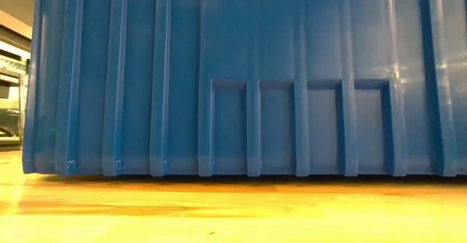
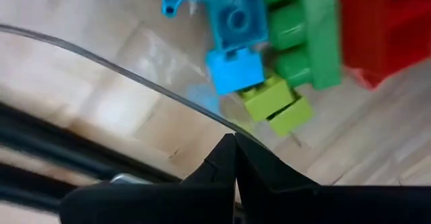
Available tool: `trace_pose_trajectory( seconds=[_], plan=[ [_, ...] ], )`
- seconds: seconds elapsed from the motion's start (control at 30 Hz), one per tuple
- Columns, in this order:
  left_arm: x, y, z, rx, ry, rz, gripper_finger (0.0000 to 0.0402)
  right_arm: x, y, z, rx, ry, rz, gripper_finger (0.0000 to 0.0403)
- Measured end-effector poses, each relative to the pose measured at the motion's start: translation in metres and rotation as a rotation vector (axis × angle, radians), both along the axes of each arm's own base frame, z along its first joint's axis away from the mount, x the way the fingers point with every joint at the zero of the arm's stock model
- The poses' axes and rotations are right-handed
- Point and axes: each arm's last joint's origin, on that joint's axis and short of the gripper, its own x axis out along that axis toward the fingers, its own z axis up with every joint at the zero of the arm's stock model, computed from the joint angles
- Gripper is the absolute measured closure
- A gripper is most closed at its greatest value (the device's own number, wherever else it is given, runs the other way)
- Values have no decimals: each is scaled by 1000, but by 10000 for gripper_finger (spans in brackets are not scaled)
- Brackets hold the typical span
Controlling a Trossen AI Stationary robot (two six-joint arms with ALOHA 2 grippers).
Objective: Sort blocks
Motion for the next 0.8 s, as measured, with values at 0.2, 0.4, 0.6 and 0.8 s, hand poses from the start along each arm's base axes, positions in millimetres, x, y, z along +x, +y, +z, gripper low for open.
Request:
trace_pose_trajectory(
  seconds=[0.2,0.4,0.6,0.8],
  plan=[
    [-6,-3,50,156,-106,-79,401,1,-2,26,-80,-187,1,403],
    [-16,-10,83,269,-192,-72,401,2,-3,26,-81,-202,5,403],
    [-15,-12,119,295,-370,-10,401,5,-3,32,-89,-261,43,403],
    [-5,-17,192,348,-1035,-53,402,14,-2,61,-186,-553,139,403]
  ],
)
